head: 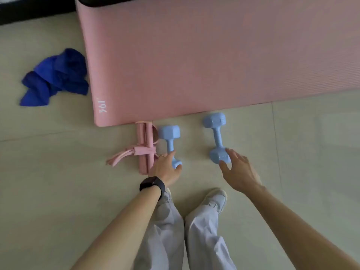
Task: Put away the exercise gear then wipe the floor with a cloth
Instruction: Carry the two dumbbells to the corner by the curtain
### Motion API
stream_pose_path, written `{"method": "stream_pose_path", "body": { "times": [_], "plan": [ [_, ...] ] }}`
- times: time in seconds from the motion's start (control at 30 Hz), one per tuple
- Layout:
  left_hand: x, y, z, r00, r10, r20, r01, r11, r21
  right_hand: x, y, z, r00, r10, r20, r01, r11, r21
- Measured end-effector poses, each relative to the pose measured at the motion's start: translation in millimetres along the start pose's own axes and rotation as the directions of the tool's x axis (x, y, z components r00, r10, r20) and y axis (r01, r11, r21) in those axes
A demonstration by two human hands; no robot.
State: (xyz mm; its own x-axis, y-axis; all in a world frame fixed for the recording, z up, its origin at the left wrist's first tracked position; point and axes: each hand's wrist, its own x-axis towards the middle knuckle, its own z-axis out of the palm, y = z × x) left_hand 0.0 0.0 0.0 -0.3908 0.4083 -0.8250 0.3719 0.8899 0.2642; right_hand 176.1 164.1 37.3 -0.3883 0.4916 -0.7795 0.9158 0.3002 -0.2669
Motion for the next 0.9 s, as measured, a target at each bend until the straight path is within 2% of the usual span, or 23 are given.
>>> {"method": "stream_pose_path", "body": {
  "times": [0.1, 0.17, 0.27, 0.33, 0.4, 0.5, 0.57, 0.7, 0.77, 0.9],
  "plan": [
    [64, -20, 51, 0.996, -0.084, -0.042, 0.075, 0.978, -0.194, 75, 17, 49, 0.996, 0.088, -0.018, -0.086, 0.991, 0.106],
    [99, -33, 80, 0.978, -0.153, -0.142, 0.11, 0.957, -0.268, 118, 25, 73, 0.987, 0.158, -0.011, -0.155, 0.977, 0.146],
    [136, -52, 115, 0.956, -0.179, -0.234, 0.093, 0.937, -0.336, 169, 37, 106, 0.985, 0.175, -0.01, -0.172, 0.976, 0.13],
    [151, -56, 126, 0.943, -0.213, -0.256, 0.131, 0.944, -0.301, 191, 41, 118, 0.976, 0.209, -0.056, -0.205, 0.977, 0.061],
    [156, -53, 135, 0.913, -0.263, -0.312, 0.207, 0.958, -0.201, 204, 43, 130, 0.957, 0.242, -0.161, -0.248, 0.968, -0.019],
    [156, -51, 141, 0.884, -0.289, -0.368, 0.264, 0.957, -0.12, 207, 44, 137, 0.945, 0.227, -0.237, -0.253, 0.963, -0.088],
    [152, -51, 135, 0.902, -0.286, -0.325, 0.259, 0.958, -0.122, 200, 44, 133, 0.955, 0.225, -0.194, -0.244, 0.966, -0.081],
    [129, -43, 105, 0.95, -0.233, -0.208, 0.237, 0.971, -0.006, 154, 36, 120, 0.963, 0.263, -0.053, -0.266, 0.962, -0.062],
    [102, -32, 83, 0.967, -0.23, -0.111, 0.234, 0.972, 0.026, 114, 32, 110, 0.958, 0.286, 0.027, -0.285, 0.958, -0.046],
    [17, 0, 47, 0.98, -0.199, -0.013, 0.2, 0.98, 0.02, 22, 24, 80, 0.936, 0.298, 0.186, -0.308, 0.951, 0.027]
  ]
}}
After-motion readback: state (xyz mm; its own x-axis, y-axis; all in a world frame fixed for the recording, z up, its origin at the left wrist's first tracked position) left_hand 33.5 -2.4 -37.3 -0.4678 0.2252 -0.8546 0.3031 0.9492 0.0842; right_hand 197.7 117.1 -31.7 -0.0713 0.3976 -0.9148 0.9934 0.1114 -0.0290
